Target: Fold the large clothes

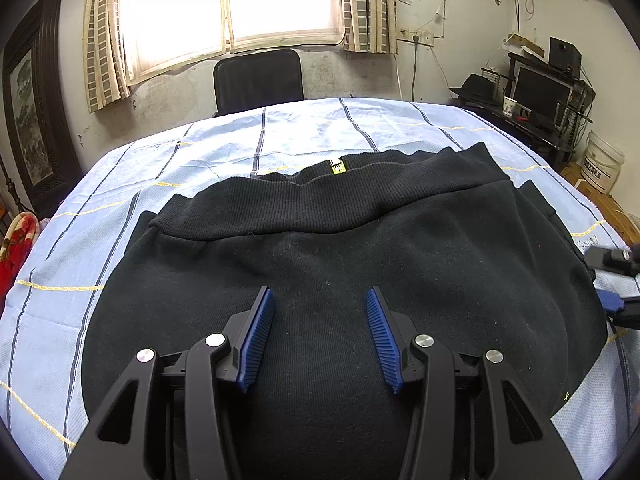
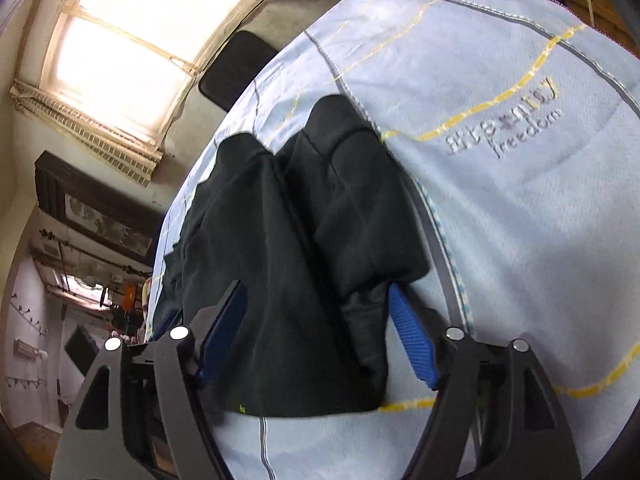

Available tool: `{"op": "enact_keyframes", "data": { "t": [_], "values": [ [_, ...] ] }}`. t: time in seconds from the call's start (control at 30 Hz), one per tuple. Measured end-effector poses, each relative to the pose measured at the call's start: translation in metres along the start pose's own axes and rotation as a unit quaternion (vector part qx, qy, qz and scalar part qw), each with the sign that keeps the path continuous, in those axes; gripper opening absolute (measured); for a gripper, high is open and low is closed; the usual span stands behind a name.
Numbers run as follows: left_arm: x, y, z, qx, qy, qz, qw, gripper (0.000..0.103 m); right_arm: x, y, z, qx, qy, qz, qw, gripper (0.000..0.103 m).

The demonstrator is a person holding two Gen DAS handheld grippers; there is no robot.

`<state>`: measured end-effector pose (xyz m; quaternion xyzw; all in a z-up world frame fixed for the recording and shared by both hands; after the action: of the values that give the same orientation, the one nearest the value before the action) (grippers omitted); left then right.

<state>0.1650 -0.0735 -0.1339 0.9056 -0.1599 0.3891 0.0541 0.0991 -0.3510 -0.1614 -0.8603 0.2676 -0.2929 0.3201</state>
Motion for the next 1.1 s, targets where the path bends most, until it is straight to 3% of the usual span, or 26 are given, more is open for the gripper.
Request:
{"op": "enact_keyframes", "data": {
  "t": [0.17,0.4,0.6,0.8,0.97,1.1],
  "values": [
    [0.000,0.000,0.000,0.000,0.000,0.000,1.0000,0.049,0.007,0.007,-0.002,0.011,0.028,0.050,0.998,0.068],
    [0.000,0.000,0.000,0.000,0.001,0.000,1.0000,0.050,-0.020,0.001,-0.007,0.015,-0.003,0.037,0.999,0.070],
    [0.000,0.001,-0.001,-0.002,0.001,0.000,1.0000,0.050,0.007,0.007,0.000,0.016,0.036,0.050,0.998,0.065],
    [0.001,0.001,0.000,-0.001,0.001,0.000,1.0000,0.050,-0.022,-0.005,-0.003,0.029,-0.013,0.028,0.999,0.067],
    [0.001,0.001,-0.001,-0.004,0.001,0.000,1.0000,0.050,0.000,0.001,0.002,0.024,0.031,0.050,0.998,0.064],
    [0.002,0.000,0.000,-0.005,0.001,0.000,1.0000,0.050,-0.006,-0.010,0.006,-0.003,0.035,0.005,0.999,0.067]
  ]
}}
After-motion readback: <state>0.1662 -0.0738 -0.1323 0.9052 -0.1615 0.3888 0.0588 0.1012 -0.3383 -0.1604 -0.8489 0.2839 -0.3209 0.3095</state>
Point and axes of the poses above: each gripper's, at about its wrist camera, not at the fingertips, and z roughly the way its jaws point, y to its right, x to its top, the point moved 7 cm from there along z, roughly the way its jaws point
